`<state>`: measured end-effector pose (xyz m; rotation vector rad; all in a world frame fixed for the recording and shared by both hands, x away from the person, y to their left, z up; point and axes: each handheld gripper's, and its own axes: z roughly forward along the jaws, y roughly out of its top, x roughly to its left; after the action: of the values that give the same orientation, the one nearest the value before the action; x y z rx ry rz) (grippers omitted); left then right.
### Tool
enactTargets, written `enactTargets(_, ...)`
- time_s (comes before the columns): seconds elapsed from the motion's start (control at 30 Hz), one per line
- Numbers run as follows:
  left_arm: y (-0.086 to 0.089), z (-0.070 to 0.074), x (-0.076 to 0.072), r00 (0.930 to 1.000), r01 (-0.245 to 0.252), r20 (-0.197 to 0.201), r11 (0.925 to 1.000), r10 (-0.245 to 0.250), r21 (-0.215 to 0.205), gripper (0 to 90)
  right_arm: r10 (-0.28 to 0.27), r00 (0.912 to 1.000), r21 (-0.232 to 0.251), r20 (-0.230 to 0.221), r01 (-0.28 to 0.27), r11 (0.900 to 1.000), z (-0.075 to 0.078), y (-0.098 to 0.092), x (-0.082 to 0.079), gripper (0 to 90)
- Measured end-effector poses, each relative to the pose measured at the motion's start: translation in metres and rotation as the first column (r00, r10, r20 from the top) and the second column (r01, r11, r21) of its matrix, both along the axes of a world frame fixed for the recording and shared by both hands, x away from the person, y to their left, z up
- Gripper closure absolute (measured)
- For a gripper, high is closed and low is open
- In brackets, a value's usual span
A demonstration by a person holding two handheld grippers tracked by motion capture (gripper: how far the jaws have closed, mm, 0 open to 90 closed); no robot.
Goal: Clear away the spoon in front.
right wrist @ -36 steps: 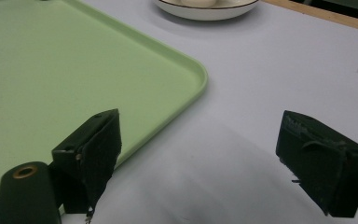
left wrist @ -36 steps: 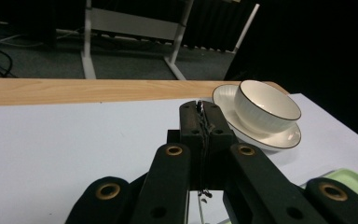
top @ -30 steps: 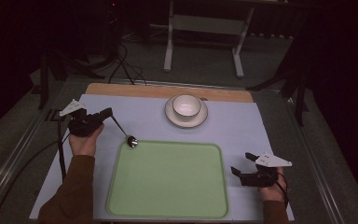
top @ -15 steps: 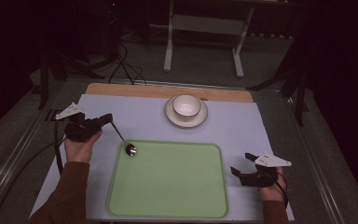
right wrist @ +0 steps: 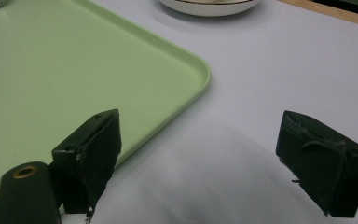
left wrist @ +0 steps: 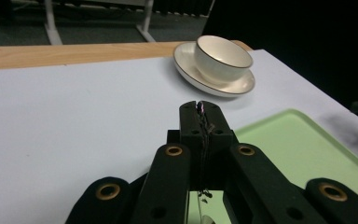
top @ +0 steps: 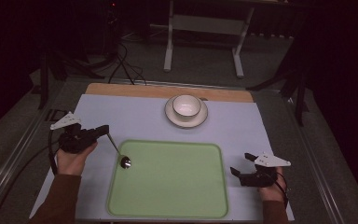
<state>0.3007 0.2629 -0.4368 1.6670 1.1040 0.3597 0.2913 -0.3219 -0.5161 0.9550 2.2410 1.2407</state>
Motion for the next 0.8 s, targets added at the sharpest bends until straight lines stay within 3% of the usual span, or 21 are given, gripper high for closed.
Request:
enactTargets(0.43, -0.003, -0.002, -0.013, 0.9978, 0.041, -0.053, 0.9992, -0.041, 0.003, 89.3, -0.001, 1.0, -0.003, -0.001, 0.001, 1.0, 0.0, 0.0, 0.0, 13.8)
enactTargets(0.8, -0.006, -0.016, 0.012, 0.9978, 0.008, -0.066, 0.9999, -0.009, -0.008, 88.1, -0.001, 1.0, -0.008, -0.005, 0.001, 1.0, -0.001, 0.0, 0.0, 13.8)
